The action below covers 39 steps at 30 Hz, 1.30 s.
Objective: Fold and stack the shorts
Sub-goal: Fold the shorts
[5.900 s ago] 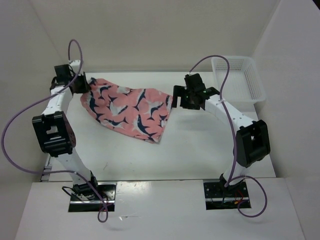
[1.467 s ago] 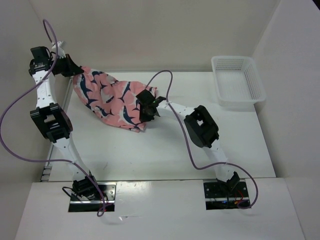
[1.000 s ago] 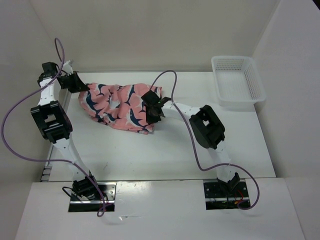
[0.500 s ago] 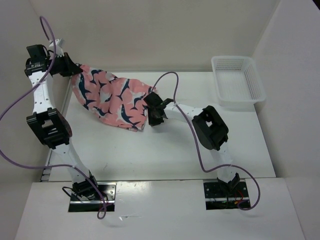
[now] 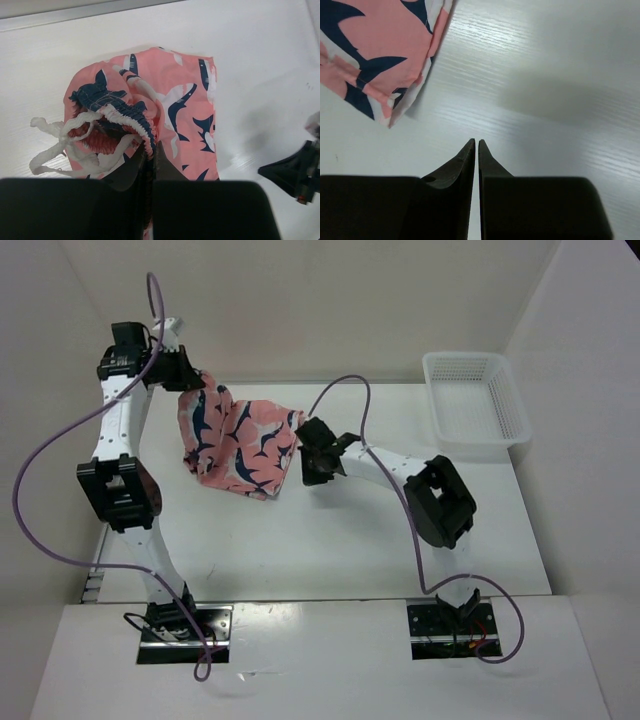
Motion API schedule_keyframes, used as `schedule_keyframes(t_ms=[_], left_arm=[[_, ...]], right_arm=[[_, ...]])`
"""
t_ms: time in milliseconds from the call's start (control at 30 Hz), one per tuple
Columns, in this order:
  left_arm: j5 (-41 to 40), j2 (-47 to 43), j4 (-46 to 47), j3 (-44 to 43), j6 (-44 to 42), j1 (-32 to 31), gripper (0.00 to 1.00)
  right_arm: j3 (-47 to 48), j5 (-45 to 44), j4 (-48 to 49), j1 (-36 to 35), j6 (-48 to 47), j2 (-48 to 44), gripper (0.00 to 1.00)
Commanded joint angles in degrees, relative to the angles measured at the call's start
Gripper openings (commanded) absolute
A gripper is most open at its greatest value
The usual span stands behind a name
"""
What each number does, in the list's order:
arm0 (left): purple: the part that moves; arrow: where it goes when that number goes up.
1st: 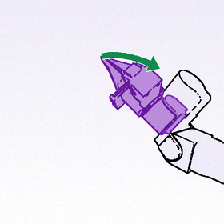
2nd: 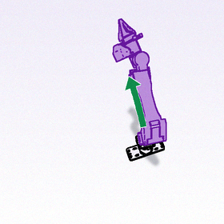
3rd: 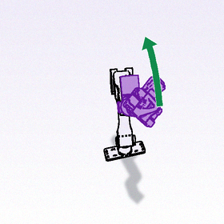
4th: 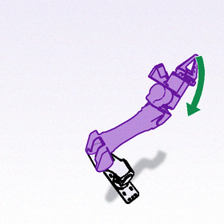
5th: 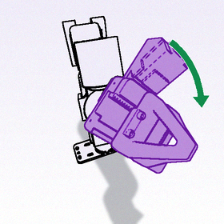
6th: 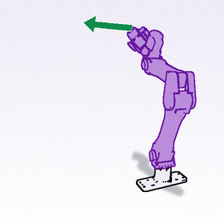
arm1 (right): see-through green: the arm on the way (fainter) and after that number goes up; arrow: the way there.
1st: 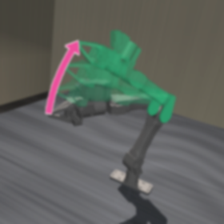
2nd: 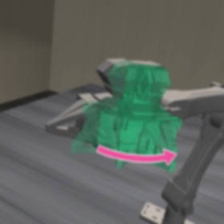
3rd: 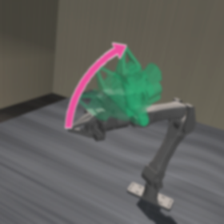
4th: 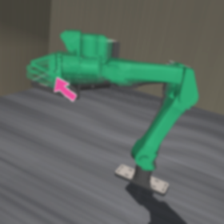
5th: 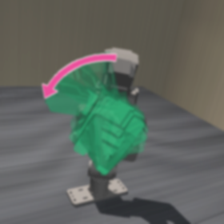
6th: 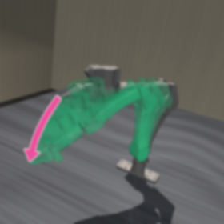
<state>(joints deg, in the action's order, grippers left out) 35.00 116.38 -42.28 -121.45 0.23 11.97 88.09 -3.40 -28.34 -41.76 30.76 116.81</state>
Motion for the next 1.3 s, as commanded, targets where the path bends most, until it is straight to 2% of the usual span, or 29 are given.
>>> schedule_keyframes(t_ms=[0,167,300,633,667,733,767,800,900,967,1067,1133,1267], left_arm=[[-6.08,-1.6,-0.7,-0.19,-0.23,-3.96,0.0],[-11.53,-0.19,-1.31,-0.19,-0.23,-10.11,0.0],[-13.73,0.34,1.05,3.66,-0.23,-14.85,0.0],[-14.26,-0.19,3.17,8.68,-0.23,-18.47,0.0],[-14.26,-0.19,3.17,9.99,-0.23,-19.25,0.09],[-14.26,-0.79,3.17,11.49,-0.23,-19.96,0.19],[-12.7,-0.8,3.17,12.71,-0.23,-20.49,0.4],[-11.72,-1.41,3.17,12.73,-0.23,-20.49,0.5],[-10.13,-3.17,3.17,14.22,-0.23,-20.49,0.9],[-9.61,-4.75,2.56,14.22,-0.23,-20.49,1.0],[-9.6,-6.95,2.56,14.22,-0.23,-19.88,1.0],[-6.1,-8.53,5.36,14.74,-0.23,-16.99,0.98],[-4.07,-9.85,8.8,17.11,-0.23,-12.76,0.76]], right_arm=[[-1.96,-1.61,1.88,2.47,0.0,-7.21,0.1],[-6.96,-1.61,1.88,6.68,0.53,-13.52,0.11],[-11.09,-2.14,1.88,10.2,0.53,-17.74,0.12],[-18.04,-2.14,1.36,15.74,0.53,-22.86,0.13],[-18.05,-2.14,1.36,16.26,0.53,-22.86,0.13],[-18.05,-2.14,1.36,16.27,0.53,-23.39,0.13],[-18.57,-2.14,1.36,16.27,0.53,-23.39,0.13],[-18.57,-2.14,1.36,16.27,0.53,-23.39,0.14],[-18.57,-2.14,1.36,16.8,0.53,-23.39,0.14],[-19.09,-2.14,1.36,16.8,0.53,-23.39,0.16],[-19.1,-2.14,1.36,17.32,0.53,-23.39,0.16],[-19.1,-2.14,1.36,17.32,0.53,-23.91,0.16],[-19.1,-2.75,0.83,18.37,0.53,-25.23,0.16]])
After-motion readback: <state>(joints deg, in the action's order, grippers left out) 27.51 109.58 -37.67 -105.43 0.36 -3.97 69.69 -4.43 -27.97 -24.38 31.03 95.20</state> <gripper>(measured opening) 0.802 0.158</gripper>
